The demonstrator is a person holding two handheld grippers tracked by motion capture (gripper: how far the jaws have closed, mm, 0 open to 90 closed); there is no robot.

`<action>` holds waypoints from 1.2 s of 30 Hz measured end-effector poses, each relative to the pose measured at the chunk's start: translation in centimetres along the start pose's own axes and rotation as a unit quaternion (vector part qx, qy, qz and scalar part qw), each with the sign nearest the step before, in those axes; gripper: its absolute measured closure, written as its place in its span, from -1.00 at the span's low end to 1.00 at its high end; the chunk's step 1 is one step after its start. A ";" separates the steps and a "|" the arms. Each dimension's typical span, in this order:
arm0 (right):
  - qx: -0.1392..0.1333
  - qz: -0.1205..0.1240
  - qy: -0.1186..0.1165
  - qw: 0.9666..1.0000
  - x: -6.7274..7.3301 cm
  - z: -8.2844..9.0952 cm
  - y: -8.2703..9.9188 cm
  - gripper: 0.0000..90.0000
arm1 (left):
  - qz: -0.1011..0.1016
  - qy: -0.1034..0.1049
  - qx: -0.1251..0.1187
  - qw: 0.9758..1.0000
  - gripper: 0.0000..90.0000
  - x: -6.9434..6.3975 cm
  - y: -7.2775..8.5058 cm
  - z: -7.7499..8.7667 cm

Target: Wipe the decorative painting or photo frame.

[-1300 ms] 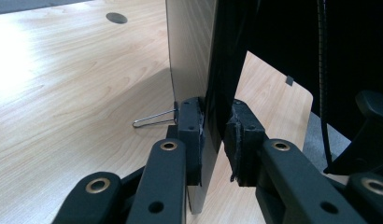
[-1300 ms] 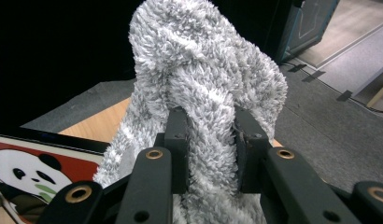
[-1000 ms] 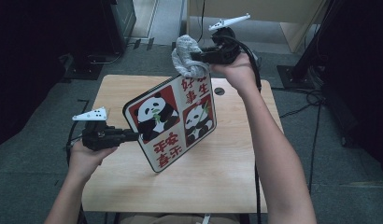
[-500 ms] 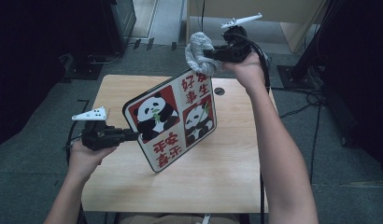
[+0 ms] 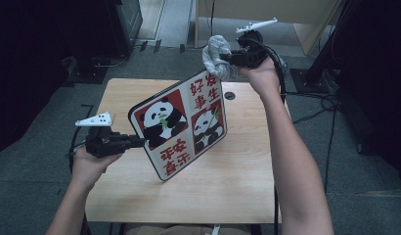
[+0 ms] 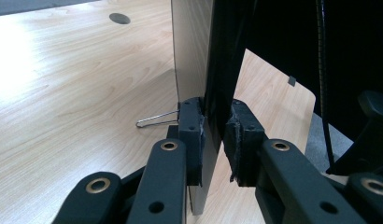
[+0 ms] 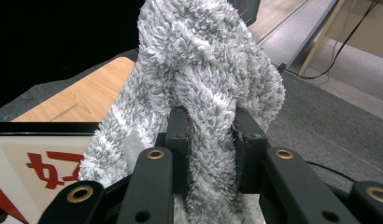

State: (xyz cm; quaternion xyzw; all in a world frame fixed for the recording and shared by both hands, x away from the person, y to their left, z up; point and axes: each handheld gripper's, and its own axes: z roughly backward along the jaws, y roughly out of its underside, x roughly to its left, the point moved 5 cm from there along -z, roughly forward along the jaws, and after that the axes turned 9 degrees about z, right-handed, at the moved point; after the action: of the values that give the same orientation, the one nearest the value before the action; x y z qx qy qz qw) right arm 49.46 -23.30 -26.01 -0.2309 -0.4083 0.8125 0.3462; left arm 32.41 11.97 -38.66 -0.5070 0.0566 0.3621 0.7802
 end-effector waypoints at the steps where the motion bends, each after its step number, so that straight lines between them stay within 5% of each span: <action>1: -0.002 0.001 0.001 1.000 -0.1 0.0 0.1 0.62 | 0.000 0.000 0.000 1.000 0.73 0.0 0.0 0.0; 22: 0.024 -0.032 -0.001 0.999 -1.0 -1.1 3.4 0.63 | 0.003 0.003 0.000 1.000 0.73 0.0 0.0 0.0; 36: 0.015 -0.045 -0.011 0.999 -1.1 -1.9 5.7 0.63 | 0.004 0.003 0.000 1.000 0.73 0.0 0.0 -0.1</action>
State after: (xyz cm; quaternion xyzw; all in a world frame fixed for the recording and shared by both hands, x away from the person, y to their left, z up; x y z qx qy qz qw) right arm 49.30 -25.66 -31.65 -0.1985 -0.4092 0.8048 0.3814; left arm 32.41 11.89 -38.70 -0.5078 0.0612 0.3632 0.7788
